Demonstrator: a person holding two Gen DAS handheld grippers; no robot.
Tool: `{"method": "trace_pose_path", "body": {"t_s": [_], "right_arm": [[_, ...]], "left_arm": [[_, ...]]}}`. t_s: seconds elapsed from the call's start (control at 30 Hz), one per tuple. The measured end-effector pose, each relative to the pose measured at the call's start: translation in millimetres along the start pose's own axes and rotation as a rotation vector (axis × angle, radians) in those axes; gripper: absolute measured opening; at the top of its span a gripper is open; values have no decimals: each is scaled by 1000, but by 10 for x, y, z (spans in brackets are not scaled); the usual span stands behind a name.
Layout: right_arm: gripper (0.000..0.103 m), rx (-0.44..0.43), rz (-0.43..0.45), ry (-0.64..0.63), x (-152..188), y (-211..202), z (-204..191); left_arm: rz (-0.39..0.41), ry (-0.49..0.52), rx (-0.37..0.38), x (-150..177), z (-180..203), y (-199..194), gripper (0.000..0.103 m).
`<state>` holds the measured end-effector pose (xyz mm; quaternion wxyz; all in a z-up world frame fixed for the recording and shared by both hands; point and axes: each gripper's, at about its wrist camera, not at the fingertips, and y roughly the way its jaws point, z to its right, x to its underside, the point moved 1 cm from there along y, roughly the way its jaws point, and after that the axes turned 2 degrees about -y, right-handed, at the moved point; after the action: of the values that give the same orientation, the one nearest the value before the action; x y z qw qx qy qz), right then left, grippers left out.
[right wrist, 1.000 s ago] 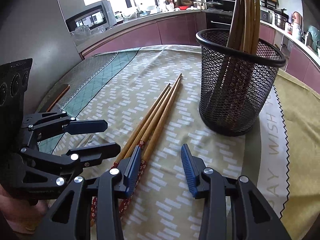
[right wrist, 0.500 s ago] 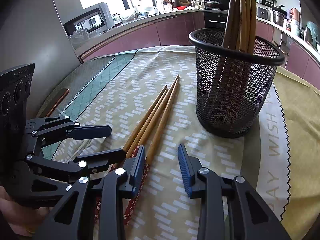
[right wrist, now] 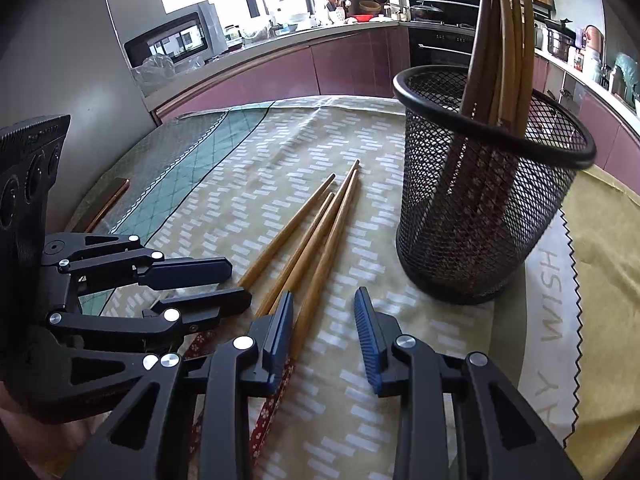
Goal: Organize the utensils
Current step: 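Lower the right gripper onto a chopstick and close on it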
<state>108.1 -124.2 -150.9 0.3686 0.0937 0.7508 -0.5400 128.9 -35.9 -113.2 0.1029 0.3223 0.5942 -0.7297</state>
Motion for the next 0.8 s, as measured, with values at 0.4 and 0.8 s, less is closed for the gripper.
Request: {"method": "trace_pose_path", "body": {"t_s": [0.4, 0.8], "right_arm": [[7, -68, 14, 115, 15, 4, 205], [6, -130, 5, 68, 103, -148, 113]], "left_arm": [[12, -79, 9, -34, -81, 28, 9], [16, -58, 52, 103, -21, -135, 8]]}}
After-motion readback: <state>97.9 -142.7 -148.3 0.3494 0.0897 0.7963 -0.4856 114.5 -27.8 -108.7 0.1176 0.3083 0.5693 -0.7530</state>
